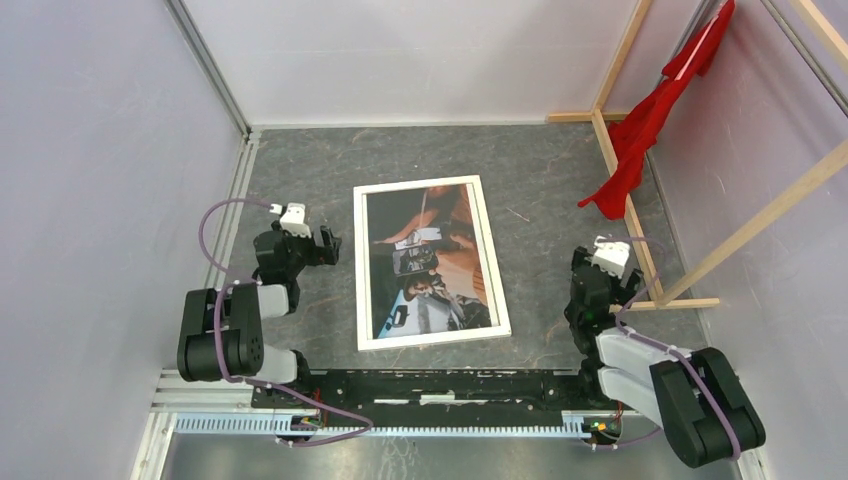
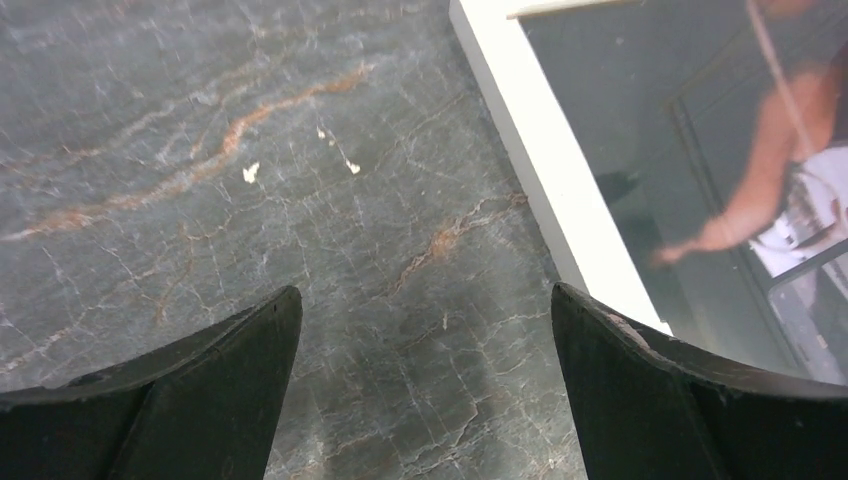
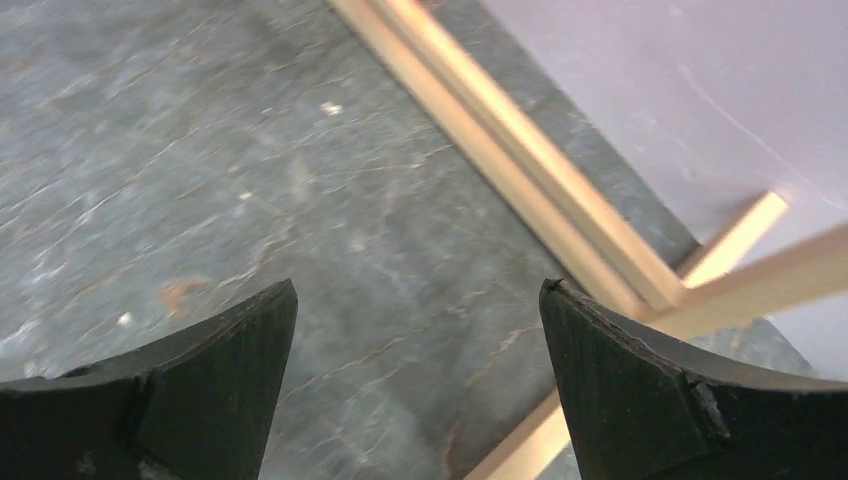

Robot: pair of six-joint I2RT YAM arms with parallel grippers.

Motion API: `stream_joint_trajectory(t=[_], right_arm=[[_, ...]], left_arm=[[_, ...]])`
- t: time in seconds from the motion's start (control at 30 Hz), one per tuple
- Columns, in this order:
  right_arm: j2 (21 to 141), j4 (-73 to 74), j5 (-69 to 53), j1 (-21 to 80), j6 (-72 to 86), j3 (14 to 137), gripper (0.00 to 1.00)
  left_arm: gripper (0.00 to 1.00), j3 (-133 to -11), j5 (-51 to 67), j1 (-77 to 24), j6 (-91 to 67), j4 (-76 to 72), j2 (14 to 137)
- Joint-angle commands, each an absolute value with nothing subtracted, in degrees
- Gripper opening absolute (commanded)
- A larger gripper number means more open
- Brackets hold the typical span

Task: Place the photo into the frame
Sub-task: Turn over the photo frame at the center of the board, then reset both arms

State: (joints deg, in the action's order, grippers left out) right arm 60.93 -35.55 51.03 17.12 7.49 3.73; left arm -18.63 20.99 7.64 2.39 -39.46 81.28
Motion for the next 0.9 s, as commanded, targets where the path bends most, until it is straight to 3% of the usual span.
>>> stream_joint_trajectory(t=[0.0,0.07,0.23,0.37,0.5,0.57,0.63,0.7,0.87], right_arm=[[59.5,-49.8,56.6,13.6,5.2,0.7,0.98],[60.5,-53.6,56.4,12.6,4.5,-1.6,0.98],[66.5,-69.5,54.7,11.9,1.7,-6.4,0.98],[72.9,-81.1,51.6,11.8,-3.0,-7.8,0.98],[75.3,-84.4,33.5,11.8,-9.7,-8.4,0.98],[82.0,-93.0,31.2,11.7,-12.8,-8.0,0.98],[78.0,-79.5,30.2,11.5,-10.3,-5.0,0.98],[80.0,-85.2,29.2,10.7,-11.3,-5.9,0.98],[79.1,-82.7,29.1,10.7,-10.9,-5.5,0.98]], left_arm=[[1.00,-11.5,22.1,7.6,-1.4,-67.5,81.8],[1.00,-7.5,21.9,7.2,-2.0,-78.4,84.7],[1.00,-5.5,18.4,6.9,-2.8,-88.1,90.3],[1.00,-10.2,17.9,6.9,-2.4,-76.7,89.1],[1.00,-11.7,16.6,5.7,-1.2,-73.0,88.7],[1.00,-11.6,16.6,5.7,-1.3,-73.5,88.7],[1.00,-11.4,16.7,5.5,-1.2,-73.5,88.4],[1.00,-11.3,16.7,5.6,-1.3,-74.0,88.6],[1.00,-11.3,16.8,5.6,-1.3,-73.8,88.5]])
